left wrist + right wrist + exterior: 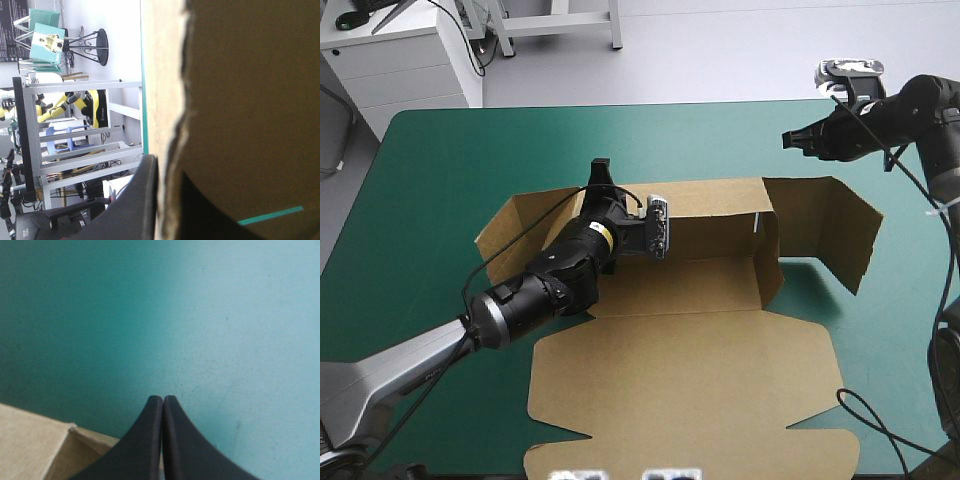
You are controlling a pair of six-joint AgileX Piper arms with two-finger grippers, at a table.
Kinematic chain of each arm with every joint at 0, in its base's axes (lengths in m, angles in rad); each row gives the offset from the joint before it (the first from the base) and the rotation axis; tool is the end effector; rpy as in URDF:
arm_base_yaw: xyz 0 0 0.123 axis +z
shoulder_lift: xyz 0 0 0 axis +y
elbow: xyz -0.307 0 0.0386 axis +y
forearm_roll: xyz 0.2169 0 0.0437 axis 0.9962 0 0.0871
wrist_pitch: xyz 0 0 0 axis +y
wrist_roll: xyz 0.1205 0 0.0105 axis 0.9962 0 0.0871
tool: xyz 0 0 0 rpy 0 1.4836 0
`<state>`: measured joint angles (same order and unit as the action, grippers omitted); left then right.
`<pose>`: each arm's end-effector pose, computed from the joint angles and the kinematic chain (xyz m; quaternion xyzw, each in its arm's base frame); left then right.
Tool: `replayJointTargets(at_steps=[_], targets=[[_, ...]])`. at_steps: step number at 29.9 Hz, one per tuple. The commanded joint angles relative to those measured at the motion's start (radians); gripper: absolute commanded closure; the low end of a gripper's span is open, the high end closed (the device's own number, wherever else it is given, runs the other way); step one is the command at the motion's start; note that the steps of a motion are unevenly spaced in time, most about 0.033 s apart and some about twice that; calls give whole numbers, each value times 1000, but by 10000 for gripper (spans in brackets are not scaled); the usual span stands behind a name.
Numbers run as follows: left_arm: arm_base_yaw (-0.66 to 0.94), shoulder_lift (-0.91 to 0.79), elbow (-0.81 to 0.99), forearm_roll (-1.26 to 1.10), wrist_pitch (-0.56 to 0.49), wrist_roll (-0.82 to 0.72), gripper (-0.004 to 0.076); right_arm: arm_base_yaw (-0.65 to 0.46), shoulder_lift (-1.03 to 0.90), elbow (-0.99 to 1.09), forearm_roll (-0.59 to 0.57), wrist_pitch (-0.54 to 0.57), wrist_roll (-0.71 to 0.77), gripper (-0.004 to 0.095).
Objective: Fold the box
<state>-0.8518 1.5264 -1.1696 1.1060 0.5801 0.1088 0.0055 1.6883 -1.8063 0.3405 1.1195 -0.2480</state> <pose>0.2639 -0.2115 0.3410 0.6424 0.5631 0.2864 0.4338 0.3569 0.0383 0.4026 -0.0973 0.9281 0.1285 0.3357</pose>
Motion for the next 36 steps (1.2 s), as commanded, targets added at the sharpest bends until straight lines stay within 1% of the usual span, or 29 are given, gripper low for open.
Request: replayJointTargets(at_steps=[1,5,11,16,24,29,33,36], targets=[[-4,-38,-15,-6,27,-21,731,4,-2,-54,43,-38,-3,921],[-4,-38,-15,-6,30,-21,731,7,26,-56,74,-7,-9,921],[-4,-38,-15,-4,46,-21,731,19,43,-56,30,39,-23,921],[-4,-38,-15,-4,54,-21,731,23,43,-53,-36,129,-14,921],[-4,-38,-15,-6,88,-21,731,23,6,-37,-50,129,-5,922],[-4,-38,-15,-4,90,-21,731,23,-55,45,-106,129,-5,922],[-4,-38,-15,-4,87,-21,731,23,-95,126,-111,129,-9,922],[-4,-38,-15,-4,87,-21,731,23,-112,142,-111,129,-9,921]])
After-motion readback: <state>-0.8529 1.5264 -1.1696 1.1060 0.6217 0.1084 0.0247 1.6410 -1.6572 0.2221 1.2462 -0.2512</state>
